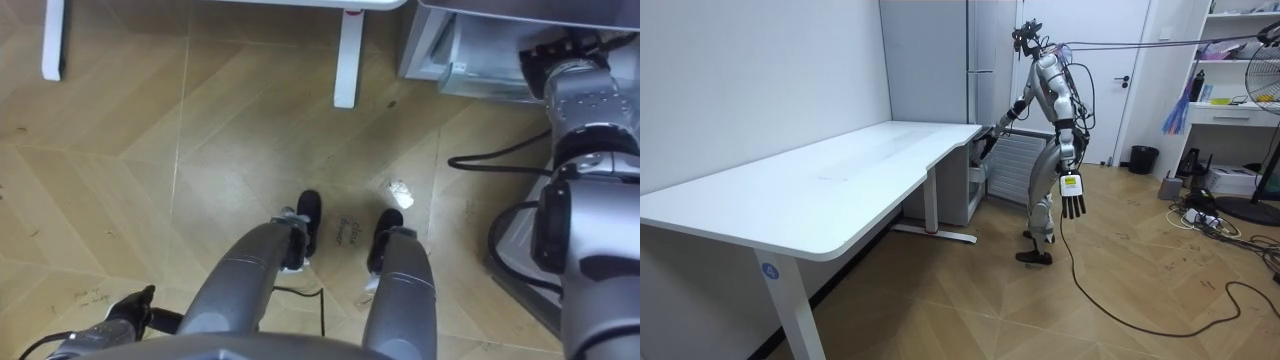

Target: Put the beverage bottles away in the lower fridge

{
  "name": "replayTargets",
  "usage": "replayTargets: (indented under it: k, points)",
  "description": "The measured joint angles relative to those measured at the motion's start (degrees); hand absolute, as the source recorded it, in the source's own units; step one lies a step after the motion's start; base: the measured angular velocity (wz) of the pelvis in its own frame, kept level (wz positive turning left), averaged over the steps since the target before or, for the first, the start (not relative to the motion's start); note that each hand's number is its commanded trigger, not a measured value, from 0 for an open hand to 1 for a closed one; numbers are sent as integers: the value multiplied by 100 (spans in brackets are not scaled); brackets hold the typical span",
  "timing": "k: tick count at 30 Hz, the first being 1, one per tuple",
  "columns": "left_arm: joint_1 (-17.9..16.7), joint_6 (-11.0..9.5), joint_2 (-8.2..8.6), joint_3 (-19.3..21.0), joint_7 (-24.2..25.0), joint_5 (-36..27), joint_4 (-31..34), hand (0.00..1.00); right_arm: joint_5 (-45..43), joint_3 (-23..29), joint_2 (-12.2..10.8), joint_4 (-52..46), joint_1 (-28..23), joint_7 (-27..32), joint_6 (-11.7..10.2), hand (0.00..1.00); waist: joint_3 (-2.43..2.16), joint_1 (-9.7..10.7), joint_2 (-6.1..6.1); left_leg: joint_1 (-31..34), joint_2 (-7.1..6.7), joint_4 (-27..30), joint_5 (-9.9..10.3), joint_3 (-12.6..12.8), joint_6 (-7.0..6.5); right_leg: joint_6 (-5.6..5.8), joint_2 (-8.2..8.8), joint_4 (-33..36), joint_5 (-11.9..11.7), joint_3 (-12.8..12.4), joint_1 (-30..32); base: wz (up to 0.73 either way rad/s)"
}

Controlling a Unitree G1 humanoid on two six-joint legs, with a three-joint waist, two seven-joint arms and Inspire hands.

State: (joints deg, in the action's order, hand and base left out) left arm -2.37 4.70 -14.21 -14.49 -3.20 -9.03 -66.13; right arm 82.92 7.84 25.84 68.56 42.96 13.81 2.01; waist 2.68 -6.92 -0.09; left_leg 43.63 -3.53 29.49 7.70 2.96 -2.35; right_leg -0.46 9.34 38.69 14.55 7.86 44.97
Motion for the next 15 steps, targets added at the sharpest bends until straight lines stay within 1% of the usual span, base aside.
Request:
replayTargets:
  k: [8,10,12,15]
  points:
    - [0,0,0,4,-1,2,8,0,105,-1,0,3,-17,-17,-25,0,1,-23,4,0,8,9,1,-19,0,-1,-9,-9,-1,4,-9,0]
    - [0,0,-7,21,0,14,79,0,98,-5,2,3,-35,-58,-79,0,2,-63,5,0,38,4,2,10,1,-9,-42,-50,-25,-3,-16,-5]
    - [1,-4,-17,34,0,10,160,0,33,-51,2,-4,-47,-94,-80,0,2,-113,4,2,95,-1,6,17,1,-29,-66,-123,-67,3,-31,-12]
    - [53,-18,-29,81,14,-18,181,0,-222,-163,27,-16,-81,-146,-78,0,3,-64,0,-31,99,-9,5,72,1,-28,-88,-113,-66,-15,-51,-3]
